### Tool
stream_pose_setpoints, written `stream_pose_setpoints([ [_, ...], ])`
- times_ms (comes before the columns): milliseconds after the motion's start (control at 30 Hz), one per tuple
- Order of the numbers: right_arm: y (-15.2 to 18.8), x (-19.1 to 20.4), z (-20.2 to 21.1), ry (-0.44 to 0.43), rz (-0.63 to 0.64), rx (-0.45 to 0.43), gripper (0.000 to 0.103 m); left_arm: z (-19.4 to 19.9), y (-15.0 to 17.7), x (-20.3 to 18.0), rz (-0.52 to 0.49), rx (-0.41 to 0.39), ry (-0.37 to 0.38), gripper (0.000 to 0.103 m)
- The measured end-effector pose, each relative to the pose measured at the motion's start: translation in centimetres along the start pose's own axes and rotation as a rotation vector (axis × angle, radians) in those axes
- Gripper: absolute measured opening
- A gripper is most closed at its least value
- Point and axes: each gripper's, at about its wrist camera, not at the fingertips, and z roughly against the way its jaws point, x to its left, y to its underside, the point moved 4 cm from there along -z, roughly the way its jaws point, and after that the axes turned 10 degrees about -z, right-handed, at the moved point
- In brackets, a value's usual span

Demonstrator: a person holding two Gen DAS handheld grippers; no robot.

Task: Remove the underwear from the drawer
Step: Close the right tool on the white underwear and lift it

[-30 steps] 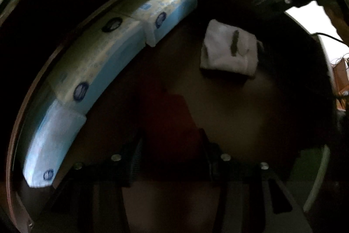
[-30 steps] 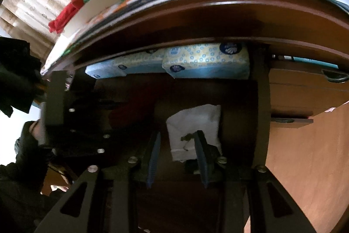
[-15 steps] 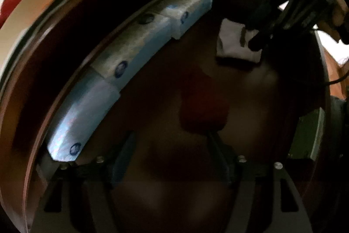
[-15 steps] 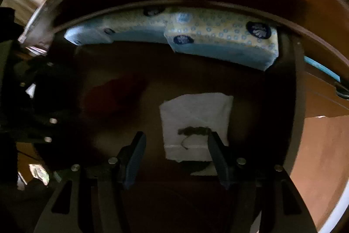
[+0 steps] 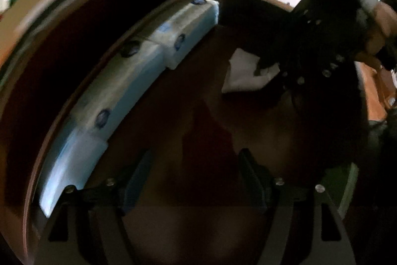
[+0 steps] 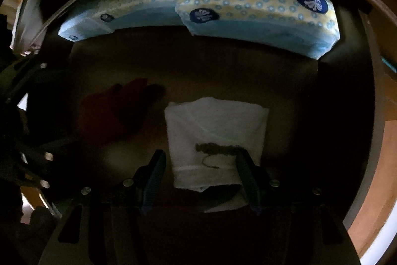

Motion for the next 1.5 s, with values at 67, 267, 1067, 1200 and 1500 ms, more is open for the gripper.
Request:
stream_pose_setpoints([
  [67, 0.2, -0.1, 0.0, -0.002, 0.002, -0.004, 0.052, -2.0, -1.1, 0.5, 0.005, 0.031, 0.0, 0.074],
  [267, 0.8, -0.3, 0.0, -0.023, 0.02, 0.007, 0.037, -5.3, -1.7, 0.9, 0.092, 0.113, 0.04, 0.079],
  [1067, 3.1, -0.5, 1.3, -0.078, -0.007, -0.039, 0.023, -1.8, -2.7, -1.0, 0.042, 0.101, -0.054, 0.038],
  [1200, 3.3, -0.5, 1.6, -0.077, -0.003, -0.046, 0.023, -0.8, -2.7, -1.1, 0.049, 0.097, -0.085, 0.038],
  [1500, 4.0, -0.2, 4.4, -0.12, 0.001, -0.098, 0.022, 0.7, -2.1, -1.1, 0.06, 0.072, -0.144, 0.038],
])
